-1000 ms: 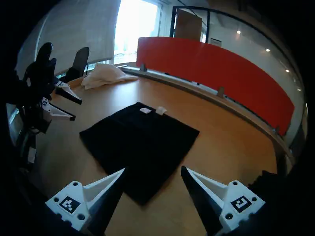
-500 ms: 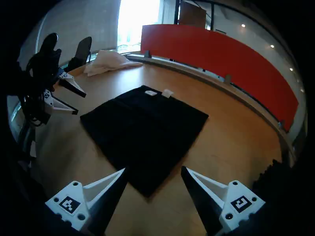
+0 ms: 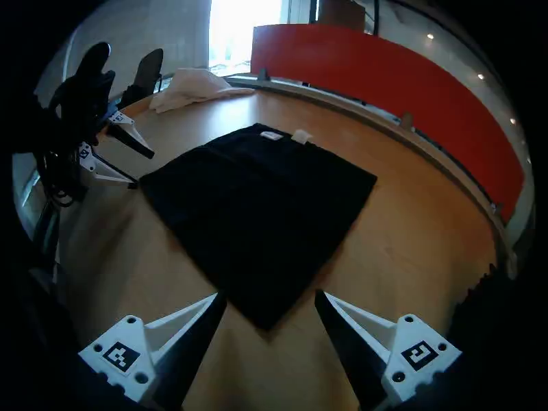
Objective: Fold towel
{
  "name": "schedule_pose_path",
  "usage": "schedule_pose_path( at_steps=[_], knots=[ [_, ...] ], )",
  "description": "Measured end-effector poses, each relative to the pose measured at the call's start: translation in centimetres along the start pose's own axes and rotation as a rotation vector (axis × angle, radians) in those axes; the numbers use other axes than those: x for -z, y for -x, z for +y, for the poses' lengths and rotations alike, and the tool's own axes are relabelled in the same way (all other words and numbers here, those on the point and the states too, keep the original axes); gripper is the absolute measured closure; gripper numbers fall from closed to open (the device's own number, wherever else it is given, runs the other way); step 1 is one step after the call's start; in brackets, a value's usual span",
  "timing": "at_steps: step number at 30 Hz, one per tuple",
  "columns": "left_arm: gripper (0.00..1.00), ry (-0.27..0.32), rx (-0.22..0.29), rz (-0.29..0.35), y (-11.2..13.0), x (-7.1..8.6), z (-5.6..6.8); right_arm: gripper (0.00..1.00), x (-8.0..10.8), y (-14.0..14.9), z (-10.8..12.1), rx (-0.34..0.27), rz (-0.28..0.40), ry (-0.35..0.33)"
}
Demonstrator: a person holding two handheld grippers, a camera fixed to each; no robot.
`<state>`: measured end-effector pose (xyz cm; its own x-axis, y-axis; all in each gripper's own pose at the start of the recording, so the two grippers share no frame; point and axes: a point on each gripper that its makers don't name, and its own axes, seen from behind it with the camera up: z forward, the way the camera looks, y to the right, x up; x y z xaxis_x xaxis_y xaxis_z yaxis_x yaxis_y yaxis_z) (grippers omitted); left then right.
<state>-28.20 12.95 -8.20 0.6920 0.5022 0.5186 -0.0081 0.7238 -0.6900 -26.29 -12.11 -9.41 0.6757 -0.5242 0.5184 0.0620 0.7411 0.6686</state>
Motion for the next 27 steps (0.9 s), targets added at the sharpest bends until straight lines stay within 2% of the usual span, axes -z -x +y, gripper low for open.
schedule_pose_path(
  at_steps=[12,20,24,27],
  knots=[
    [0.03,0.032,-0.02,-0.036,0.4,-0.9,0.6,0.05,0.0,0.8,0.0,-0.008,-0.028,-0.023],
    [0.05,0.04,-0.037,-0.066,0.9,-1.3,1.0,0.22,0.1,1.2,-0.3,-0.002,-0.046,-0.051],
    [0.09,0.042,-0.038,-0.072,0.9,-1.3,1.2,0.31,0.0,1.2,-0.6,-0.004,-0.05,-0.068],
    [0.17,0.036,-0.032,-0.076,1.0,-1.3,1.1,0.34,0.0,1.2,-0.6,-0.011,-0.052,-0.071]
  ],
)
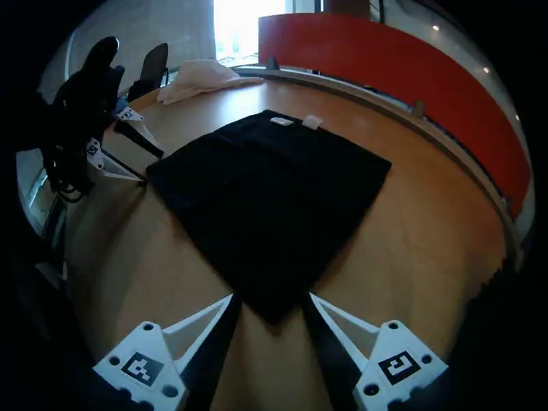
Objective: Fold towel
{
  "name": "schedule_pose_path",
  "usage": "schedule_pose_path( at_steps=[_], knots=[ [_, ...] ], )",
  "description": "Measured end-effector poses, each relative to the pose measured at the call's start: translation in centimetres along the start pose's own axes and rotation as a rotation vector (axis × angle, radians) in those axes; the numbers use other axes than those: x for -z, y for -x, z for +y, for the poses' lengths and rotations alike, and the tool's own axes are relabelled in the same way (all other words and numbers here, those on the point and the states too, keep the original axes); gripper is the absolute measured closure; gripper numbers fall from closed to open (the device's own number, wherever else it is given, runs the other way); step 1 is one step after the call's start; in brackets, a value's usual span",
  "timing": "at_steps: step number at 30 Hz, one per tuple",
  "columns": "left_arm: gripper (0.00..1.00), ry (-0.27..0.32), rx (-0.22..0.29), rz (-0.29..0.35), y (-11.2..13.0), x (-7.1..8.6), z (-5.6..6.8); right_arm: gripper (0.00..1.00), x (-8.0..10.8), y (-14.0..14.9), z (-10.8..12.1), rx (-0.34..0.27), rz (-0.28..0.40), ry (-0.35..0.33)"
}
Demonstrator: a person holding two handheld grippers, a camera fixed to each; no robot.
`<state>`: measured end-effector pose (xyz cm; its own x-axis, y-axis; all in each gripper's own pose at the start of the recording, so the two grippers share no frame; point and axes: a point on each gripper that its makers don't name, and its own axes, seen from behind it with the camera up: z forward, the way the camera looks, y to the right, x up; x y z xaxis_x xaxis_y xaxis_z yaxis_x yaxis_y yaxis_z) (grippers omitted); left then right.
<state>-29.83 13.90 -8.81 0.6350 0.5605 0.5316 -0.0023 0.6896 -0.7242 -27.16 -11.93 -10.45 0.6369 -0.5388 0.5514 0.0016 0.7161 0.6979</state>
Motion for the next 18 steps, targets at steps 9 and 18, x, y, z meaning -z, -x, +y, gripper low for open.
schedule_pose_path(
  at_steps=[9,18],
  knots=[
    [0.3,-0.008,0.011,-0.02,0.02,0.03,0.02,0.47,-0.08,0.01,0.27,-0.008,-0.003,0.003],
    [0.55,-0.012,0.016,-0.032,0.03,-0.02,0.3,0.63,-0.1,-0.07,0.09,0.003,-0.002,-0.005]
  ],
)
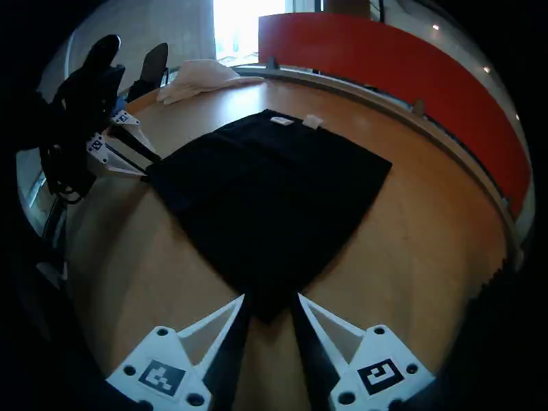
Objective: Fold towel
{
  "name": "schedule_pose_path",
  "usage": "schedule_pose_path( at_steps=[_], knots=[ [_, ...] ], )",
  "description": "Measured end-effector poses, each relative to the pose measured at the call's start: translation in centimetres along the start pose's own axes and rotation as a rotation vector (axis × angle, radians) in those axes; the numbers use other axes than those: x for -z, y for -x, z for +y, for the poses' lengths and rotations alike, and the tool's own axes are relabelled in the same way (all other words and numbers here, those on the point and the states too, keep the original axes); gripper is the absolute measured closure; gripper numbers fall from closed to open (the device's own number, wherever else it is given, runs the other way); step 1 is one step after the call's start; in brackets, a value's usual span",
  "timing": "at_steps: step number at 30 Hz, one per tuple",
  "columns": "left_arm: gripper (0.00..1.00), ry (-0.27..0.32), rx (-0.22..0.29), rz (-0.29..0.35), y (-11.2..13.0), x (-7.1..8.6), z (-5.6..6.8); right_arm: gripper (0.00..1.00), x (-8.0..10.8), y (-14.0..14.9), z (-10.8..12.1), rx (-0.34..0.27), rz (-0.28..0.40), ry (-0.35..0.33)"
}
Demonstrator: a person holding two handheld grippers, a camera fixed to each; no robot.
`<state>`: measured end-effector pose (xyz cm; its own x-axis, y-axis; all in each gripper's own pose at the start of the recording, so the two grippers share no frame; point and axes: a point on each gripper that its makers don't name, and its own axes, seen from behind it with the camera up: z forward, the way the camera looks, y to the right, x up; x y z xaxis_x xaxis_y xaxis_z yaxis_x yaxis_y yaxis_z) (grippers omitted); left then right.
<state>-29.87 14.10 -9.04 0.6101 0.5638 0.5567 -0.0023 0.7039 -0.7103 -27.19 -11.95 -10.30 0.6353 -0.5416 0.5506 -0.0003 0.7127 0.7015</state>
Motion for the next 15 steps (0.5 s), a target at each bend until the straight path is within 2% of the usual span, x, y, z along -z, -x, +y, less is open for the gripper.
schedule_pose_path(
  at_steps=[3,7,9,11,15],
  knots=[
    [0.63,0.0,0.003,-0.003,-0.01,0.07,0.08,0.7,0.02,0.01,-0.1,0.001,0.0,-0.001],
    [0.64,-0.002,0.01,-0.008,-0.06,0.15,0.04,0.76,0.04,0.01,-0.11,-0.006,0.0,0.0],
    [0.76,-0.004,0.015,-0.011,-0.07,0.16,0.04,0.78,0.04,-0.01,-0.12,-0.012,0.0,0.0],
    [0.82,-0.012,0.023,-0.013,-0.07,0.18,-0.12,0.79,0.07,-0.05,-0.25,-0.015,0.002,-0.006],
    [0.85,-0.017,0.032,-0.015,-0.04,0.25,-0.03,0.81,0.09,-0.28,-0.28,-0.012,0.006,-0.003]
  ],
)
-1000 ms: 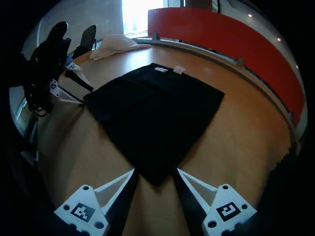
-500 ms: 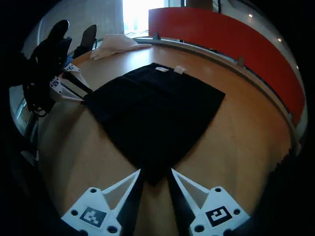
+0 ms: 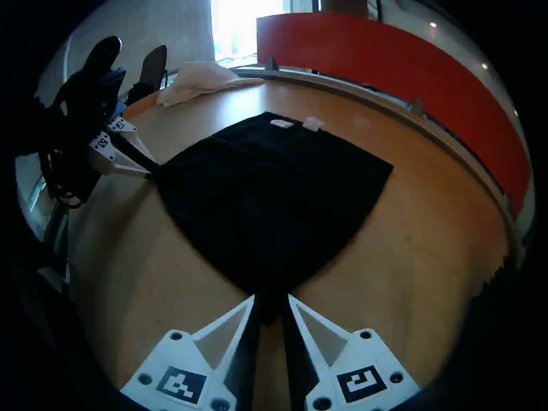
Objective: Fold towel
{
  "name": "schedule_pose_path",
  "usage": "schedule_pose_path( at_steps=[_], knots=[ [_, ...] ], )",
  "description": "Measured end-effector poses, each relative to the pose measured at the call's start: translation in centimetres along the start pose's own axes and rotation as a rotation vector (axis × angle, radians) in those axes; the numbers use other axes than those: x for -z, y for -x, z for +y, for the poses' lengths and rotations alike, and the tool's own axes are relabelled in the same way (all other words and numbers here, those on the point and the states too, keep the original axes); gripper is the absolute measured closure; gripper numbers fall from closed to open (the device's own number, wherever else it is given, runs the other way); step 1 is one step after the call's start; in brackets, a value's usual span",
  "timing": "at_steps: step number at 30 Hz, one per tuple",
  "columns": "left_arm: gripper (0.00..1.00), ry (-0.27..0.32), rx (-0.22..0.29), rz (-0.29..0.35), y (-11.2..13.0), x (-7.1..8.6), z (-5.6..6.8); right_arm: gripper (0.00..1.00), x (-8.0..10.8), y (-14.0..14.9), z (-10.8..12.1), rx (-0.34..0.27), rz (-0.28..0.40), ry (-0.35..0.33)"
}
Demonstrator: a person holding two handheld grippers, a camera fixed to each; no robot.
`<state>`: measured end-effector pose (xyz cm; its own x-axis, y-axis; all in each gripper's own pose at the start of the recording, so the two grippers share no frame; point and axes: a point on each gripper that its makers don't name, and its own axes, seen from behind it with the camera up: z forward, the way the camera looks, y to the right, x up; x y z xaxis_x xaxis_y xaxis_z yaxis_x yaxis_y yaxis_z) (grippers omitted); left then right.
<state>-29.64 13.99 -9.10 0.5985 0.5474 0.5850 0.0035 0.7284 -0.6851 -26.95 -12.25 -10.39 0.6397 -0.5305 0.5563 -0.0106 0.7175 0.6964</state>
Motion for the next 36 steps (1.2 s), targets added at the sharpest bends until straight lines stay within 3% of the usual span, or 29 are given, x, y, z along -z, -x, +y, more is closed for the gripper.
schedule_pose_path(
  at_steps=[6,14,24,36],
  knots=[
    [0.85,0.0,0.014,0.011,-0.6,0.6,0.4,0.82,0.4,-0.8,0.3,0.007,0.015,0.015],
    [0.86,0.005,0.063,0.056,-2.9,3.1,0.5,0.82,2.1,-3.4,0.9,0.013,0.066,0.049],
    [0.86,-0.043,0.065,0.115,-6.5,6.3,-0.5,0.83,5.2,-7.6,1.0,0.031,0.155,0.069],
    [0.86,-0.06,0.069,0.145,-9.7,10.0,-0.7,0.83,9.5,-11.6,1.3,0.039,0.236,0.089]
  ],
)
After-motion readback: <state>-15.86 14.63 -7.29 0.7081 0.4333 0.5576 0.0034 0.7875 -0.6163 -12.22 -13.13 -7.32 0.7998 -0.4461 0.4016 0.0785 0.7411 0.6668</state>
